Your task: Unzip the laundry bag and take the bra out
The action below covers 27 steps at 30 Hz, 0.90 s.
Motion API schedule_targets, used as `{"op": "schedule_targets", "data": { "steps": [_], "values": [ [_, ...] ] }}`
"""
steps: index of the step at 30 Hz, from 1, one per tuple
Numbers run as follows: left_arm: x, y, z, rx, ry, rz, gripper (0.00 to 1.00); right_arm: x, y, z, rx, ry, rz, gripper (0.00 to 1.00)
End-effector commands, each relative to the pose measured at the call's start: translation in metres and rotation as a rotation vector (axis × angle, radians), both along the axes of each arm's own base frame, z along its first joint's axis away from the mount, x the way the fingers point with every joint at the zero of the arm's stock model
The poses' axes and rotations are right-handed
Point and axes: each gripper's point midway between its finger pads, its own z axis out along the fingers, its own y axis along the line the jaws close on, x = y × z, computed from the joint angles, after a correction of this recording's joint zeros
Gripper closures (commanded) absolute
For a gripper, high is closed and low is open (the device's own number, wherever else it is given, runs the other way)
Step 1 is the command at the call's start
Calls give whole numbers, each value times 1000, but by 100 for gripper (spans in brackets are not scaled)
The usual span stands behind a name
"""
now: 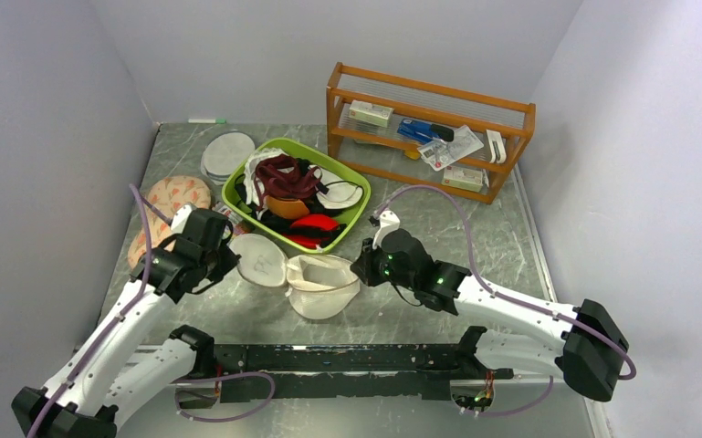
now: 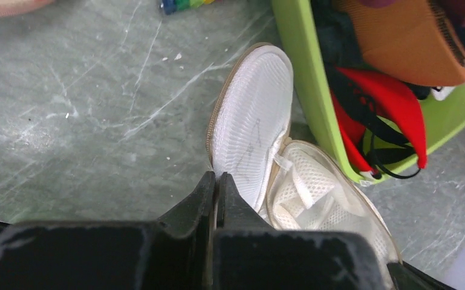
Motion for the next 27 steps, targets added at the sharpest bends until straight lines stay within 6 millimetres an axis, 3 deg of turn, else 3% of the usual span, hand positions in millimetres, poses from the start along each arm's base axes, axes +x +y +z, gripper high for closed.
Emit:
{"op": "schedule_targets", "data": {
  "steps": [1, 6, 11, 18, 22, 27],
  "values": [
    [-6, 10, 20, 75, -7, -51, 93, 6, 10, 18, 17, -42, 23, 90],
    [-3, -7, 39, 59, -53, -217, 93, 5, 19, 26, 1, -32, 74, 87],
    [0, -19, 65, 67, -166, -375, 93, 6, 9, 25, -32, -60, 64, 71],
    [4, -46, 93, 50, -282, -604, 93, 12, 16, 56, -30, -87, 79, 57],
    [5, -50, 101, 70, -323, -673, 93, 13, 29, 76, 77, -66, 71, 42],
    [9, -52, 117, 126, -377, -753, 93, 27, 49, 98, 237, 19, 90, 22]
  ]
}}
